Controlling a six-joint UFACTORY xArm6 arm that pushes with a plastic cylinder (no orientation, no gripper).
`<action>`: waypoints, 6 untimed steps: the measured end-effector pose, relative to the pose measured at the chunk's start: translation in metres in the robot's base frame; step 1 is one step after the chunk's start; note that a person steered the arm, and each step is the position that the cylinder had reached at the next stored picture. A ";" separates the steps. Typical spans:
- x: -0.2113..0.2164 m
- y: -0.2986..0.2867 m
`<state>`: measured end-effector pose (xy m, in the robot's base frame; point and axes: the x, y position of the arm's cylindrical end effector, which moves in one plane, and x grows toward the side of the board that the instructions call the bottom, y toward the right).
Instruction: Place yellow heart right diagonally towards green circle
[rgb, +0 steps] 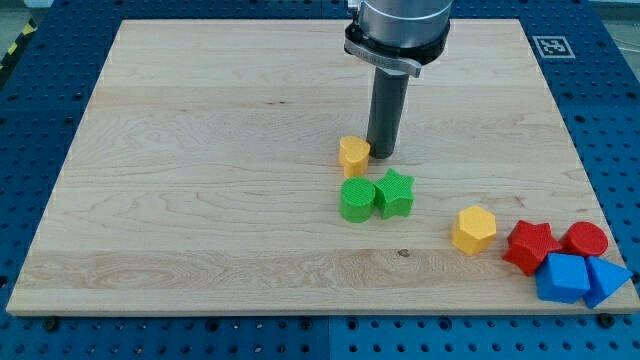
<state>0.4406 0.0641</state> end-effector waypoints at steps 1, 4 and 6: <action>0.018 0.029; 0.030 -0.059; 0.019 -0.066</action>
